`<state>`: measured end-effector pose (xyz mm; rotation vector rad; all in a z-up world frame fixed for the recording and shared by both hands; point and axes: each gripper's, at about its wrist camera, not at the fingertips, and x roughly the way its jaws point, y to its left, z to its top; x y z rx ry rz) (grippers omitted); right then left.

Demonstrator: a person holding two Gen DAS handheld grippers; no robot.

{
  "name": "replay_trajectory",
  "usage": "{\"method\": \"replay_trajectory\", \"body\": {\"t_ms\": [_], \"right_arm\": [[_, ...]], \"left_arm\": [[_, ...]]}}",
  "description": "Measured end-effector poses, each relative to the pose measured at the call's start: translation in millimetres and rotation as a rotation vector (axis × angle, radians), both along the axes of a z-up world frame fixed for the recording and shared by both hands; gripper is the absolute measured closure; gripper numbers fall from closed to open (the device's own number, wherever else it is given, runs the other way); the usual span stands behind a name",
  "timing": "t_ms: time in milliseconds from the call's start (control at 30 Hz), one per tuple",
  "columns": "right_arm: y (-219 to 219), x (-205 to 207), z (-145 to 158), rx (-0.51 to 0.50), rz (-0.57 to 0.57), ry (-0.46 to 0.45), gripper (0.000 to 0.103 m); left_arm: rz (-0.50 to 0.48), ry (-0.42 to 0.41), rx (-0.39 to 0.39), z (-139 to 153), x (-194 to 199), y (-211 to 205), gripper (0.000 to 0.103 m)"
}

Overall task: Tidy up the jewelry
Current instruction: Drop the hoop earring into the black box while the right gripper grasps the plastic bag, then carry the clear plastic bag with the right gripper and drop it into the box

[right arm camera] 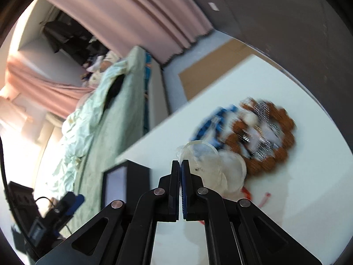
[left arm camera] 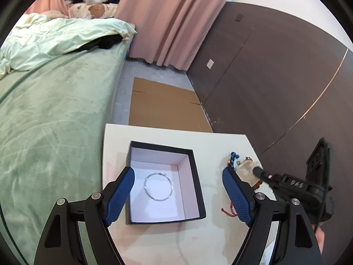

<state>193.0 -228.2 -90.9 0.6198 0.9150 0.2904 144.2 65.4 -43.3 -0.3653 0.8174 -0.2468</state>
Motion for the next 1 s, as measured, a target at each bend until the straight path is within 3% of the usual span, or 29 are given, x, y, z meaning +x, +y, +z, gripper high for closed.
{"method": "replay_trajectory", "body": {"t_ms": [300, 400, 667, 700, 733, 767, 800, 833, 1000], "right_arm": [[49.2, 2.4, 70.5, 0.007, 0.149, -0.185, 0.100], [65.9, -2.2, 70.2, 0.049, 0.202, -0.223, 0.100], [98.9, 2.9, 49.0, 0.120, 0.300, -0.180, 0.099], [104.0, 5.7, 43.0, 0.144, 0.333, -0.153, 0.096], [108.5, 8.6, 37.6, 0.155, 0.358, -0.121, 0.079], [114.0, 12.4, 30.6, 0.161, 0.373, -0.084, 0.049], [114.1, 12.8, 25.1, 0.160, 0.369, -0.057, 0.039], [110.5, 11.2, 22.4, 0.153, 0.351, -0.055, 0.033], [79.6, 6.2, 23.9, 0.155, 0.289, -0.046, 0.033]], "left_arm": [[0.069, -0.030, -0.012, 13.1, -2.0, 26.8, 0.021], [0.091, -0.033, -0.002, 14.4, -1.8, 33.4, 0.021], [0.126, -0.041, 0.008, 15.8, 0.2, 43.0, 0.021], [0.128, -0.041, 0.006, 15.5, 0.9, 43.4, 0.021], [0.130, -0.040, 0.003, 15.1, 1.2, 43.1, 0.021], [0.129, -0.039, 0.001, 14.8, 2.4, 43.5, 0.021], [0.128, -0.038, -0.001, 14.6, 2.7, 42.7, 0.021], [0.123, -0.037, 0.000, 14.2, 2.9, 41.2, 0.021], [0.102, -0.044, 0.011, 14.6, 1.4, 32.6, 0.021]]}}
